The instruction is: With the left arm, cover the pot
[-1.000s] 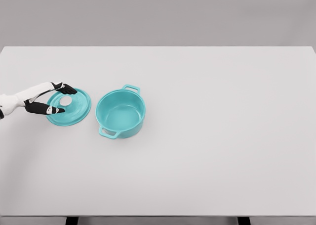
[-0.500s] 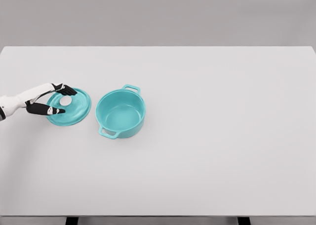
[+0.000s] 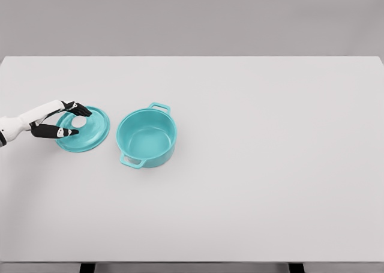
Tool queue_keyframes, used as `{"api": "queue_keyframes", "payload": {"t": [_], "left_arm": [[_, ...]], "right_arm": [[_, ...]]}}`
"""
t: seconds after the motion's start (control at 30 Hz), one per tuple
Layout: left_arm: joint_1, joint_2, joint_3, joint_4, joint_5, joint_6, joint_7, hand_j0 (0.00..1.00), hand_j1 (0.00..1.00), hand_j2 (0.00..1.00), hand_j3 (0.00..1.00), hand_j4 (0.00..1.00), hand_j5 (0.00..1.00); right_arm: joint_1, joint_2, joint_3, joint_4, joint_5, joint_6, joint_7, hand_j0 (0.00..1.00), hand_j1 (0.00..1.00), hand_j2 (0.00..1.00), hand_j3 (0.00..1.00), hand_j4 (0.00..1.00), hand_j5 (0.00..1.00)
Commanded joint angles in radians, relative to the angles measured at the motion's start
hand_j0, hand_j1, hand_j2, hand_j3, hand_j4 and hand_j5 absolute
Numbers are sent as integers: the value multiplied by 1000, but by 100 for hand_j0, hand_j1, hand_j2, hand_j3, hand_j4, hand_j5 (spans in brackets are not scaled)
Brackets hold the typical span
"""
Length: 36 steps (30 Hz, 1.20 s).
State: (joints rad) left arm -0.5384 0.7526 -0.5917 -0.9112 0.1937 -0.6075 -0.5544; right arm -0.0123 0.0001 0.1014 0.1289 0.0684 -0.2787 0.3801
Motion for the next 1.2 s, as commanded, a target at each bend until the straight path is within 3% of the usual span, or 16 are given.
{"api": "queue_keyframes", "payload": {"t": [0.0,0.43,0.63,0.97,1.07,1.17], "left_arm": [[0,-1,-14,6,-36,-3,-4,60,60,60,60,60,60],[-2,-1,-31,-6,-33,-3,-10,45,45,45,45,45,45],[2,14,-20,-92,-23,-3,-10,43,43,43,43,43,43],[-37,36,-17,-124,7,-3,-9,44,44,44,44,44,44],[-37,65,-17,-196,30,-3,-9,44,44,44,44,44,44],[-37,71,-17,-204,36,-3,-9,44,44,44,44,44,44]], "right_arm": [[0,0,0,0,1,0,0,100,100,100,100,100,100],[0,0,0,0,1,0,0,100,100,100,100,100,100],[0,0,0,0,1,0,0,100,100,100,100,100,100],[0,0,0,0,1,0,0,100,100,100,100,100,100],[0,0,0,0,1,0,0,100,100,100,100,100,100],[0,0,0,0,1,0,0,100,100,100,100,100,100]]}}
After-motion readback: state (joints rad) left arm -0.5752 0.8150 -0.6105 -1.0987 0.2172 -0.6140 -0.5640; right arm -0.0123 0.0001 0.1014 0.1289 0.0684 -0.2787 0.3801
